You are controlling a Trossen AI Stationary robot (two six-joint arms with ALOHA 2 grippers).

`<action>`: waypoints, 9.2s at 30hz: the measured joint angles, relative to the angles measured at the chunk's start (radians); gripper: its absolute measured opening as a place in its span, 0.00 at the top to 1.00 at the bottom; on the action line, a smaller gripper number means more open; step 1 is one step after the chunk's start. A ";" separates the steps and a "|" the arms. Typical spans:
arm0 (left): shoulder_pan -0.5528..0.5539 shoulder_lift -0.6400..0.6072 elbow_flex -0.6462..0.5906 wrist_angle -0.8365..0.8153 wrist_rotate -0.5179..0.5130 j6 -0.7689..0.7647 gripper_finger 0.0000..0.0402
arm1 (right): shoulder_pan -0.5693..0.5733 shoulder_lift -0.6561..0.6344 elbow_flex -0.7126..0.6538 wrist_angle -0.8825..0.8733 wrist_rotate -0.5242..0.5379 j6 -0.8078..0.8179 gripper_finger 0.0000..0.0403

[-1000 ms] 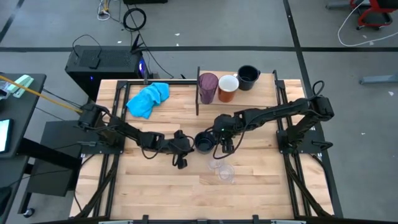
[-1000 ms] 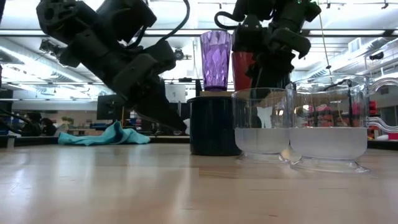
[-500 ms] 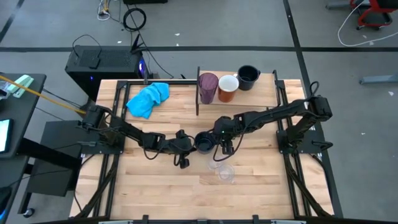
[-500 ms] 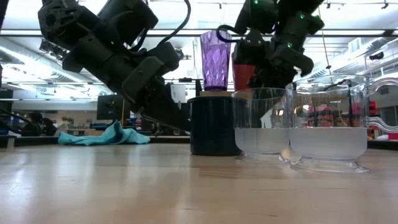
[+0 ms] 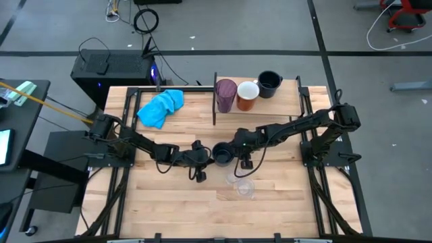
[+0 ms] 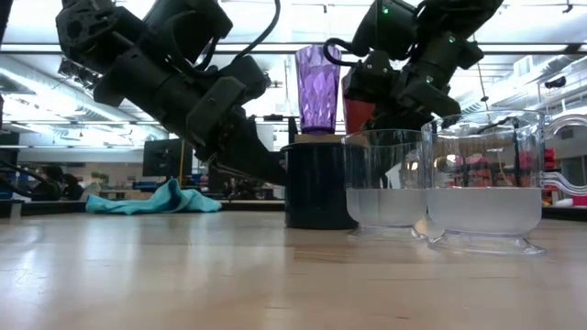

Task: Stack small to large cups/mugs on shelf
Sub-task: Put the black mug on the shelf aligned with the other black mug, then adjust the black mugs on the shelf

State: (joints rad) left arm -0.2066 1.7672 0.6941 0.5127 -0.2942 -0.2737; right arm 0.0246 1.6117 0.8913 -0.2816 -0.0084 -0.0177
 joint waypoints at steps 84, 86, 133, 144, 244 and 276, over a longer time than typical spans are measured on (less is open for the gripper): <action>-0.016 -0.094 0.000 -0.113 0.045 0.021 0.95 | -0.330 -0.699 0.197 -0.917 0.228 -0.070 0.85; -0.016 -0.094 0.000 -0.112 0.045 0.021 0.94 | -0.377 -0.699 0.197 -0.896 0.189 -0.098 0.85; -0.022 -0.094 0.000 -0.104 0.046 0.023 0.96 | -0.660 -0.634 0.129 -0.763 0.007 -0.184 0.80; -0.023 -0.094 0.000 -0.105 0.046 0.023 0.97 | -0.659 -0.636 0.129 -0.773 0.057 -0.188 0.78; -0.040 -0.187 0.000 -0.218 0.047 -0.002 0.94 | -0.502 -0.637 0.154 -0.825 0.239 -0.116 0.65; -0.040 -0.187 0.000 -0.218 0.047 -0.003 0.96 | -0.611 -0.638 0.131 -0.787 0.233 -0.241 0.65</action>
State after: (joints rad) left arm -0.2466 1.5803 0.6945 0.2947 -0.2470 -0.2771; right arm -0.5868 0.9737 1.0224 -1.0686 0.2243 -0.2586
